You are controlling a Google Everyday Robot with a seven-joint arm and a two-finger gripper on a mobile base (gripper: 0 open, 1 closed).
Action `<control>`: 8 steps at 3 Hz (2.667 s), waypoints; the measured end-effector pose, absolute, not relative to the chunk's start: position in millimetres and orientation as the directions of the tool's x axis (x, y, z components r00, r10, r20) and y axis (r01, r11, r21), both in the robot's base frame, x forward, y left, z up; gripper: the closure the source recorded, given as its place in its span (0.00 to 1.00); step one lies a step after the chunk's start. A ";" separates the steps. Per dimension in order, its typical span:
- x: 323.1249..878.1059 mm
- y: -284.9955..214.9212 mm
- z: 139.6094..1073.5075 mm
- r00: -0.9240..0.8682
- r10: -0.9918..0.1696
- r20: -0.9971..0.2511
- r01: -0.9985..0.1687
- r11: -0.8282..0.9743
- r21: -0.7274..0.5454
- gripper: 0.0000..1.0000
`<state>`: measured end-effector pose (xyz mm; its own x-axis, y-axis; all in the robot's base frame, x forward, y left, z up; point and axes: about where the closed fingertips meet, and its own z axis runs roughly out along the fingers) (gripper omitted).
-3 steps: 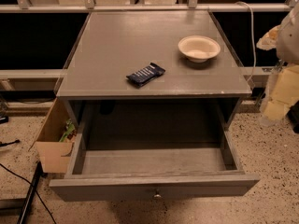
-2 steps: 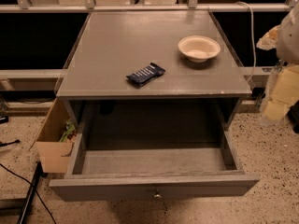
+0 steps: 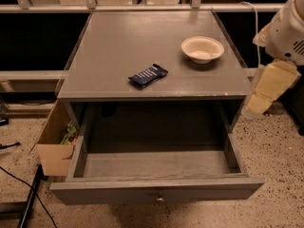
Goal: Place rxbar blueberry into top drawer
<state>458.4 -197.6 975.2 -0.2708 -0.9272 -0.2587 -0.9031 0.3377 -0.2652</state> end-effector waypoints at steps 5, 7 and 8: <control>498.4 -142.0 946.6 -0.446 -0.814 -0.372 -0.783 0.557 -0.279 0.00; 545.9 -90.7 943.7 -0.460 -0.728 -0.508 -0.754 0.622 -0.209 0.00; 565.2 -65.8 941.6 -0.472 -0.684 -0.556 -0.737 0.653 -0.178 0.00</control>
Offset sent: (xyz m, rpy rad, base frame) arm 0.0385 0.0771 -0.0445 0.0183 -0.1341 -0.2509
